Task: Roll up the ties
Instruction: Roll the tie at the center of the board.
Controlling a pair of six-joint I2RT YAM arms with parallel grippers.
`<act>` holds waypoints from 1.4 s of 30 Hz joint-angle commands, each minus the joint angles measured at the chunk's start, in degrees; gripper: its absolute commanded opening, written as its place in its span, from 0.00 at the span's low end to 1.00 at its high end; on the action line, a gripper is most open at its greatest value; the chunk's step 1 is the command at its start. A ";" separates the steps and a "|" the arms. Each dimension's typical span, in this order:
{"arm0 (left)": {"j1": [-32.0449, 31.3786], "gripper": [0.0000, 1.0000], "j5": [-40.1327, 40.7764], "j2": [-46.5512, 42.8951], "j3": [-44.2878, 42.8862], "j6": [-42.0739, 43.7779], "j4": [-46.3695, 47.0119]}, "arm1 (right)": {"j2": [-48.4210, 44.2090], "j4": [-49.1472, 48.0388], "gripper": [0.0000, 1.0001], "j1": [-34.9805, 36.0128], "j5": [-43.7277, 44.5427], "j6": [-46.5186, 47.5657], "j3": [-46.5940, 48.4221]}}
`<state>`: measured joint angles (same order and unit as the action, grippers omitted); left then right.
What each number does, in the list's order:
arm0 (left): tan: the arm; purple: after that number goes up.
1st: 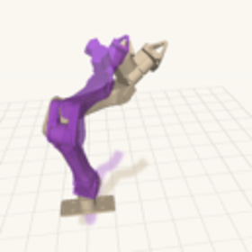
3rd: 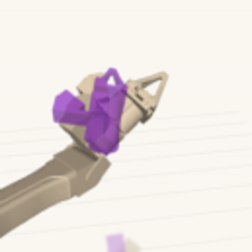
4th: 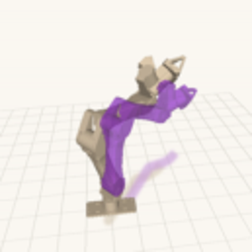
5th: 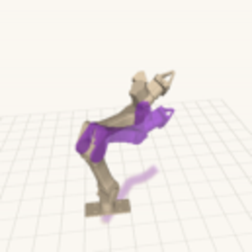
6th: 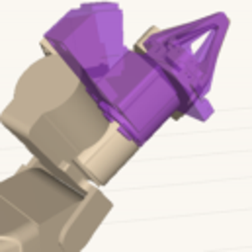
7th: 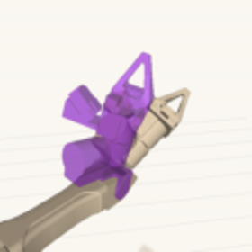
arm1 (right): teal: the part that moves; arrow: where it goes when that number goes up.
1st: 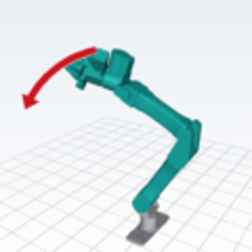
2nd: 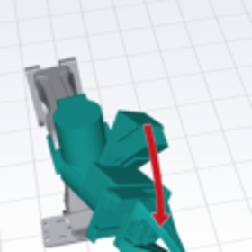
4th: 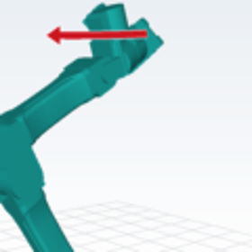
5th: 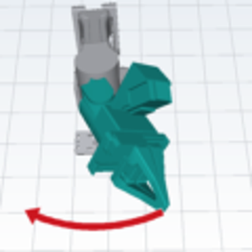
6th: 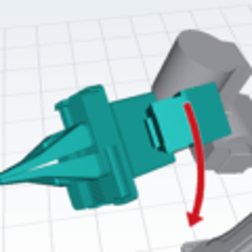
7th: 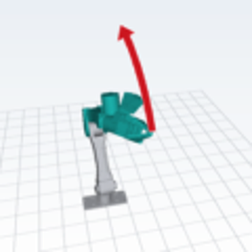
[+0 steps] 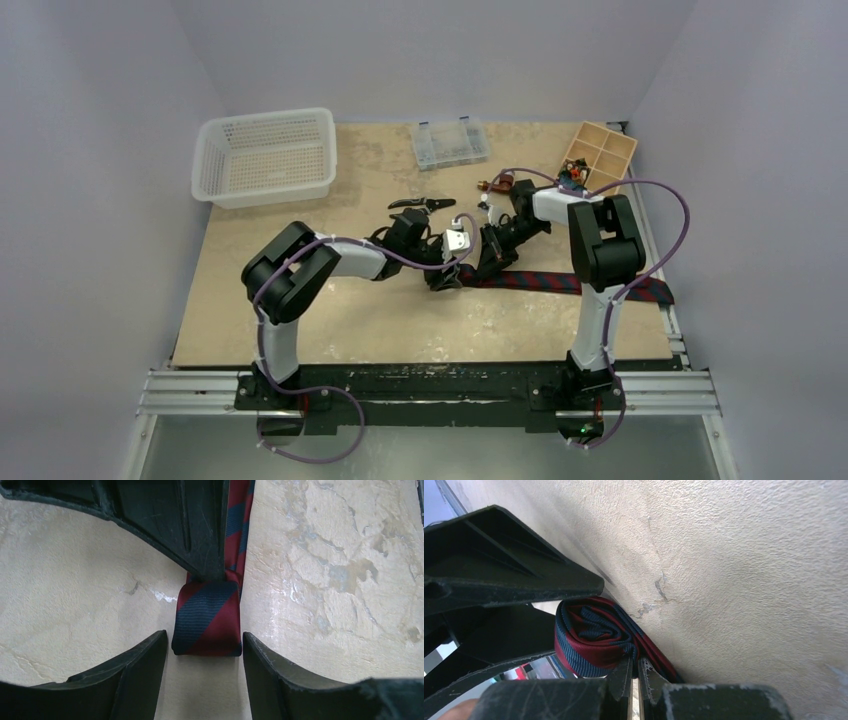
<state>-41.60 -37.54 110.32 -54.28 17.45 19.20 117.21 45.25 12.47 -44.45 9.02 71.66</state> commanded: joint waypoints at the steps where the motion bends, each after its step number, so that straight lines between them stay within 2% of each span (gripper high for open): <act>1: -0.61 0.53 -3.08 -0.15 -2.46 -2.72 3.16 | 0.34 -3.24 0.00 0.87 8.89 1.88 -1.85; 8: -3.37 0.42 -1.92 -1.09 -5.20 -6.11 5.04 | 0.69 -3.76 0.00 0.97 8.61 1.78 -2.05; 15: -6.43 0.42 0.56 2.59 -7.46 -7.20 5.98 | -0.05 -4.71 0.00 1.04 7.96 1.80 -2.65; 26: -6.98 0.42 5.75 8.45 -2.30 1.63 1.90 | 0.01 -5.66 0.00 1.04 5.39 2.87 -2.03; 30: -7.05 0.43 8.14 9.70 -2.01 2.39 0.53 | -0.45 -6.38 0.00 1.06 4.21 3.42 -2.69; 34: -6.60 0.46 6.45 11.17 -1.12 0.10 3.64 | 0.23 -6.15 0.00 1.06 5.18 4.58 -3.19; 42: -4.41 0.46 4.12 12.37 2.63 -4.87 15.15 | 0.12 -6.06 0.00 1.07 8.14 5.61 -3.87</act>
<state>-46.72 -38.09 116.44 -55.24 15.38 38.04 116.60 44.91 10.94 -44.42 8.75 70.26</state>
